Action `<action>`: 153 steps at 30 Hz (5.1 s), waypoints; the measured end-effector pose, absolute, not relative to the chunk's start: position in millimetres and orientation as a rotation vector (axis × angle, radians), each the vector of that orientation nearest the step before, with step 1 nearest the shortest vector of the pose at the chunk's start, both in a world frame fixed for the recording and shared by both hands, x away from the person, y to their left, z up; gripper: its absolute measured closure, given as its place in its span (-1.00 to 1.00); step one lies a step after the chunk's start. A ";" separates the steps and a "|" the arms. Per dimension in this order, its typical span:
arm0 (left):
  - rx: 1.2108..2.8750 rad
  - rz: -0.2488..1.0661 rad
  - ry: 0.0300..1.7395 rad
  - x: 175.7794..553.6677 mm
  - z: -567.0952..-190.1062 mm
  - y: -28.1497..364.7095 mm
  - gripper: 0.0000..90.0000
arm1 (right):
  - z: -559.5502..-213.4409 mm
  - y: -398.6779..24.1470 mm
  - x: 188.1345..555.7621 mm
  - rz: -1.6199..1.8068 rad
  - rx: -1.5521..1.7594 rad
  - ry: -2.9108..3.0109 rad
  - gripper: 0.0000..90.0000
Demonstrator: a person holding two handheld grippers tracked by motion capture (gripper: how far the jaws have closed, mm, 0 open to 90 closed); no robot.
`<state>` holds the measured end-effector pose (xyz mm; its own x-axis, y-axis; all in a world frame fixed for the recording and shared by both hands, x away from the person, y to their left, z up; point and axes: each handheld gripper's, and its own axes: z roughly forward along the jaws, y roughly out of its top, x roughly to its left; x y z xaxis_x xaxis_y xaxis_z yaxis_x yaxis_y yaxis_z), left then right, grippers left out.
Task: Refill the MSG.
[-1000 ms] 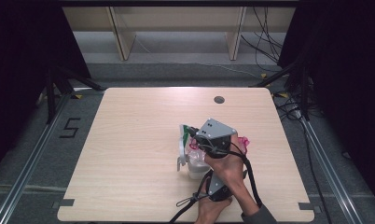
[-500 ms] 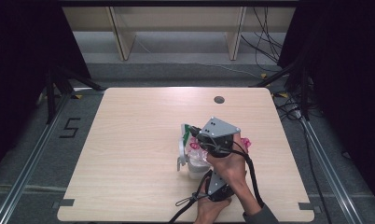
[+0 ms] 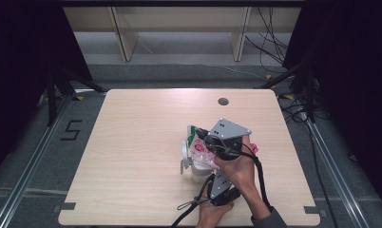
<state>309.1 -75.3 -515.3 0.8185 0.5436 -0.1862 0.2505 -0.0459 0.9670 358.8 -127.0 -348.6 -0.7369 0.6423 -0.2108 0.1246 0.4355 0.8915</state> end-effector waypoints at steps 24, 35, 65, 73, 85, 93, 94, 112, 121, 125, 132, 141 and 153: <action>1.677 0.269 0.629 306.8 -514.8 -66.9 0.39 | -336.0 -175.2 340.2 1.496 0.680 2.098 1.00; 1.715 0.259 0.655 307.3 -516.8 -62.8 0.26 | -338.7 -195.0 336.0 1.590 0.694 2.060 1.00; 1.688 0.234 0.666 293.3 -510.6 -42.8 -0.01 | -351.6 -237.0 333.9 1.759 0.859 1.954 1.00; 1.675 0.255 0.658 284.9 -506.5 -27.4 0.03 | -365.3 -250.3 338.8 1.711 0.925 1.954 1.00; 1.679 0.276 0.639 283.9 -505.3 -19.2 0.03 | -384.3 -264.4 343.0 1.688 0.971 1.954 1.00; 1.690 0.296 0.634 284.7 -505.5 -11.1 0.02 | -387.7 -274.8 341.8 1.695 0.994 1.929 1.00; 1.697 0.296 0.632 284.6 -505.4 -9.0 0.01 | -387.9 -275.1 341.2 1.698 1.002 1.926 1.00; 1.720 0.280 0.666 276.0 -506.9 2.5 -0.15 | -397.3 -295.6 342.3 1.620 1.114 1.864 1.00; 1.740 0.284 0.676 275.5 -508.2 14.8 -0.20 | -405.2 -303.3 346.1 1.582 1.160 1.846 1.00; 1.764 0.316 0.677 277.5 -508.6 24.7 -0.21 | -407.3 -305.1 348.2 1.548 1.143 1.861 1.00; 1.789 0.340 0.687 277.0 -509.7 38.6 -0.23 | -412.0 -306.5 350.8 1.503 1.146 1.866 1.00; 1.770 0.380 0.707 275.3 -503.2 55.0 -0.27 | -415.7 -307.1 351.8 1.469 1.168 1.879 1.00; 1.762 0.369 0.760 274.4 -501.1 61.5 -0.29 | -423.5 -308.4 354.9 1.420 1.184 1.891 1.00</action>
<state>274.4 61.5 -501.1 0.7432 0.6569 -0.1271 0.3067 -0.1657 0.9373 354.9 -308.4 -423.5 -0.5024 0.8575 0.1112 0.3456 0.0813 0.9348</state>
